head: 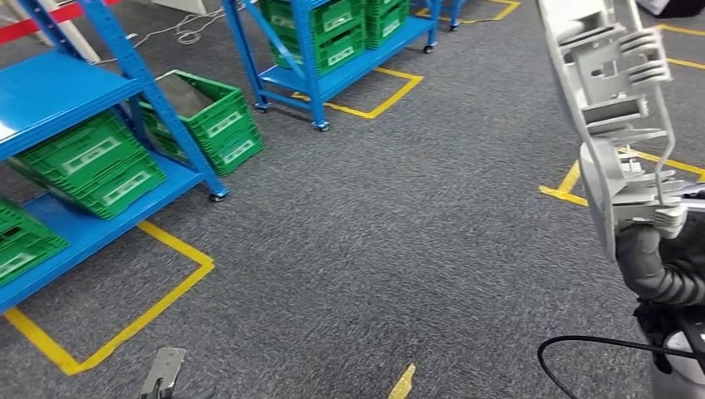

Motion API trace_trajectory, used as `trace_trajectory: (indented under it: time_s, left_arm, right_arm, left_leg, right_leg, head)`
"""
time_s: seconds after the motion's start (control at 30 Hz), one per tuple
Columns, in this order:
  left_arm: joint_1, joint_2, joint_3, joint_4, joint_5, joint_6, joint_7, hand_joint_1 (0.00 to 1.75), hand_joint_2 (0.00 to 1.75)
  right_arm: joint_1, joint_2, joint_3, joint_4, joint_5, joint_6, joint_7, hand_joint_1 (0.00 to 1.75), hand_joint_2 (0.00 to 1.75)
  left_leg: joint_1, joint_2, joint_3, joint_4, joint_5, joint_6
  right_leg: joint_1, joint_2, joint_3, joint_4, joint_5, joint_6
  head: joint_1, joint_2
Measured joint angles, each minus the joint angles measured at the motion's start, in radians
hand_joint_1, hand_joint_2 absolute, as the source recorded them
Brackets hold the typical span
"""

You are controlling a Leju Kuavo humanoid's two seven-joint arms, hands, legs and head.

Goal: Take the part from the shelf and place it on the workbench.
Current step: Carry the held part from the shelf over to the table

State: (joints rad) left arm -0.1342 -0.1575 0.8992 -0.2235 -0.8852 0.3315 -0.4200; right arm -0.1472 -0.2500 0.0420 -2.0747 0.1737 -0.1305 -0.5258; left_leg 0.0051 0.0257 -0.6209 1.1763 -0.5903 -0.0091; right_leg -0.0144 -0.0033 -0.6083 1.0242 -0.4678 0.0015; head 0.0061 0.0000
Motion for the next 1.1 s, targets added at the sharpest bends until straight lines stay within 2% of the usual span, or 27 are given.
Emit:
trace_trajectory:
  time_s: [0.03,0.07,0.1,0.13,0.17,0.23,0.3,0.37,0.43,0.5,0.57,0.6,0.63,0.7,0.73,0.77,0.8,0.83,0.87,0.93,1.0,1.07,1.1]
  left_arm:
    - [0.001,0.000,0.000,0.000,0.000,0.000,0.000,0.00,1.75]
    - [0.002,0.000,0.000,0.000,0.000,-0.001,0.000,0.00,1.75]
    - [0.003,-0.001,0.001,0.000,0.001,-0.002,0.000,0.00,1.75]
    - [0.003,-0.001,0.001,0.000,0.001,-0.002,0.000,0.00,1.75]
    - [0.002,-0.001,0.001,0.000,0.001,-0.003,0.000,0.00,1.75]
    - [0.001,0.001,0.002,0.000,0.002,-0.003,0.000,0.00,1.75]
    - [-0.001,0.004,0.002,0.000,0.003,-0.003,0.000,0.00,1.75]
    - [-0.003,0.003,0.003,0.000,0.003,-0.004,0.000,0.00,1.75]
    - [-0.004,0.001,0.003,0.000,0.003,-0.004,0.000,0.00,1.75]
    - [-0.002,0.000,0.004,0.000,0.002,-0.004,0.000,0.00,1.75]
    - [0.003,0.000,0.005,0.000,0.002,-0.005,0.000,0.00,1.75]
    - [0.005,0.000,0.005,0.000,0.002,-0.005,0.000,0.00,1.75]
    - [0.006,0.000,0.006,0.000,0.002,-0.006,0.000,0.00,1.75]
    - [0.006,0.000,0.007,0.000,0.002,-0.009,-0.001,0.00,1.75]
    - [0.006,0.002,0.007,0.000,0.002,-0.011,-0.001,0.00,1.75]
    - [0.006,0.003,0.007,-0.001,0.002,-0.012,-0.002,0.00,1.75]
    - [0.006,0.005,0.008,-0.001,0.002,-0.012,-0.003,0.00,1.75]
    - [0.006,0.005,0.008,-0.001,0.002,-0.013,-0.003,0.00,1.75]
    - [0.006,0.005,0.008,-0.001,0.002,-0.013,-0.003,0.00,1.75]
    - [0.005,0.004,0.009,-0.001,0.003,-0.013,-0.003,0.00,1.75]
    - [0.006,0.002,0.009,-0.001,0.002,-0.015,-0.003,0.00,1.75]
    - [0.008,0.001,0.009,-0.001,0.002,-0.016,-0.003,0.00,1.75]
    - [0.009,0.001,0.009,-0.001,0.002,-0.016,-0.003,0.00,1.75]
  right_arm:
    - [0.000,0.000,0.000,0.000,0.000,0.000,-0.001,1.75,1.75]
    - [0.001,0.000,0.000,0.000,0.000,0.000,-0.001,1.75,1.75]
    - [0.003,0.000,-0.001,0.000,0.000,0.000,-0.001,1.75,1.75]
    - [0.004,0.000,-0.001,0.000,0.000,0.000,-0.001,1.75,1.75]
    - [0.006,0.000,-0.002,-0.001,0.000,0.000,-0.001,1.75,1.75]
    - [0.007,0.000,-0.005,-0.002,0.001,0.000,-0.001,1.75,1.75]
    - [0.008,0.000,-0.007,-0.005,0.001,-0.001,-0.002,1.75,1.75]
    - [0.013,-0.001,-0.012,-0.009,0.002,-0.001,-0.002,1.75,1.75]
    - [0.019,-0.004,-0.018,-0.012,0.003,-0.001,-0.002,1.75,1.75]
    - [0.023,-0.006,-0.020,-0.014,0.004,-0.001,-0.003,1.75,1.75]
    - [0.029,-0.006,-0.021,-0.015,0.005,-0.001,-0.004,1.75,1.75]
    - [0.035,-0.006,-0.021,-0.015,0.006,-0.001,-0.004,1.75,1.75]
    - [0.040,-0.006,-0.021,-0.015,0.007,-0.001,-0.003,1.75,1.75]
    - [0.047,-0.006,-0.021,-0.015,0.008,-0.001,-0.003,1.75,1.75]
    - [0.049,-0.006,-0.021,-0.017,0.009,-0.001,-0.003,1.75,1.75]
    - [0.050,-0.006,-0.022,-0.019,0.010,-0.001,-0.004,1.75,1.75]
    - [0.052,-0.006,-0.022,-0.021,0.010,-0.001,-0.004,1.75,1.75]
    - [0.054,-0.006,-0.023,-0.023,0.010,-0.002,-0.004,1.75,1.75]
    - [0.057,-0.006,-0.023,-0.024,0.011,-0.002,-0.003,1.75,1.75]
    - [0.061,-0.006,-0.024,-0.026,0.012,-0.002,-0.003,1.75,1.75]
    - [0.061,-0.006,-0.024,-0.030,0.013,-0.002,-0.004,1.75,1.75]
    - [0.061,-0.006,-0.024,-0.033,0.014,-0.002,-0.004,1.75,1.75]
    - [0.061,-0.006,-0.024,-0.033,0.014,-0.002,-0.004,1.75,1.75]
  left_leg:
    - [0.000,-0.011,-0.029,0.068,-0.028,0.000]
    - [-0.001,-0.015,-0.050,0.115,-0.040,0.002]
    - [-0.002,-0.018,-0.057,0.130,-0.033,0.007]
    - [-0.004,-0.022,-0.046,0.104,-0.008,0.014]
    - [-0.008,-0.030,-0.020,0.046,0.030,0.024]
    - [-0.015,-0.068,0.036,-0.080,0.090,0.050]
    - [-0.021,-0.089,0.061,-0.140,0.103,0.066]
    - [-0.021,-0.074,0.067,-0.161,0.106,0.067]
    - [-0.015,-0.054,0.076,-0.189,0.119,0.061]
    - [-0.012,-0.032,0.081,-0.203,0.127,0.058]
    - [-0.011,-0.009,0.080,-0.203,0.126,0.057]
    - [-0.009,0.003,0.080,-0.202,0.125,0.054]
    - [-0.006,0.014,0.080,-0.200,0.122,0.049]
    - [0.001,0.034,0.080,-0.189,0.113,0.034]
    - [0.001,0.043,0.078,-0.177,0.105,0.024]
    - [0.000,0.048,0.075,-0.168,0.099,0.015]
    - [-0.002,0.054,0.073,-0.161,0.095,0.009]
    - [-0.002,0.058,0.072,-0.156,0.093,0.005]
    - [0.000,0.062,0.072,-0.156,0.092,0.002]
    - [0.005,0.044,0.066,-0.132,0.067,-0.004]
    - [0.007,0.006,0.026,-0.034,0.007,-0.004]
    - [0.001,-0.012,-0.037,0.101,-0.049,0.008]
    - [-0.005,-0.016,-0.056,0.137,-0.053,0.018]
  right_leg:
    - [0.001,0.010,-0.001,0.000,0.001,-0.002]
    - [0.003,0.022,-0.001,0.000,0.002,-0.004]
    - [0.006,0.034,-0.002,0.000,0.003,-0.005]
    - [0.008,0.046,-0.001,0.000,0.004,-0.006]
    - [0.010,0.057,-0.001,0.000,0.005,-0.007]
    - [0.011,0.077,-0.002,0.000,0.008,-0.006]
    - [0.006,0.093,-0.010,0.000,0.015,0.002]
    - [0.003,0.106,-0.018,-0.003,0.022,0.013]
    - [0.004,0.076,-0.035,0.018,0.005,0.021]
    - [0.003,0.030,-0.082,0.112,-0.050,0.030]
    - [-0.005,0.014,-0.135,0.229,-0.098,0.042]
    - [-0.010,0.011,-0.144,0.252,-0.099,0.049]
    - [-0.016,0.006,-0.132,0.235,-0.082,0.056]
    - [-0.025,-0.020,-0.065,0.117,-0.030,0.072]
    - [-0.027,-0.032,-0.032,0.059,-0.013,0.073]
    - [-0.026,-0.039,-0.012,0.025,-0.008,0.067]
    - [-0.023,-0.040,-0.006,0.015,-0.011,0.058]
    - [-0.021,-0.030,-0.008,0.017,-0.011,0.044]
    - [-0.020,-0.022,-0.011,0.022,-0.011,0.035]
    - [-0.018,-0.007,-0.014,0.023,-0.010,0.021]
    - [-0.014,0.008,-0.015,0.023,-0.008,0.013]
    - [-0.005,0.026,-0.016,0.023,-0.007,0.007]
    - [0.001,0.038,-0.017,0.023,-0.007,0.005]
  head:
    - [0.000,0.000]
    - [0.000,0.000]
    - [0.000,0.000]
    - [0.000,0.000]
    - [0.000,0.000]
    - [0.001,0.000]
    - [-0.002,0.000]
    - [-0.004,0.000]
    - [-0.002,0.000]
    - [0.002,0.000]
    - [0.003,0.000]
    - [0.003,0.000]
    - [0.003,0.000]
    - [0.004,0.000]
    - [0.005,0.000]
    - [0.006,0.000]
    - [0.006,0.000]
    - [0.005,0.000]
    - [0.004,0.000]
    - [0.003,0.000]
    - [-0.001,0.000]
    - [-0.003,0.000]
    - [-0.003,0.000]
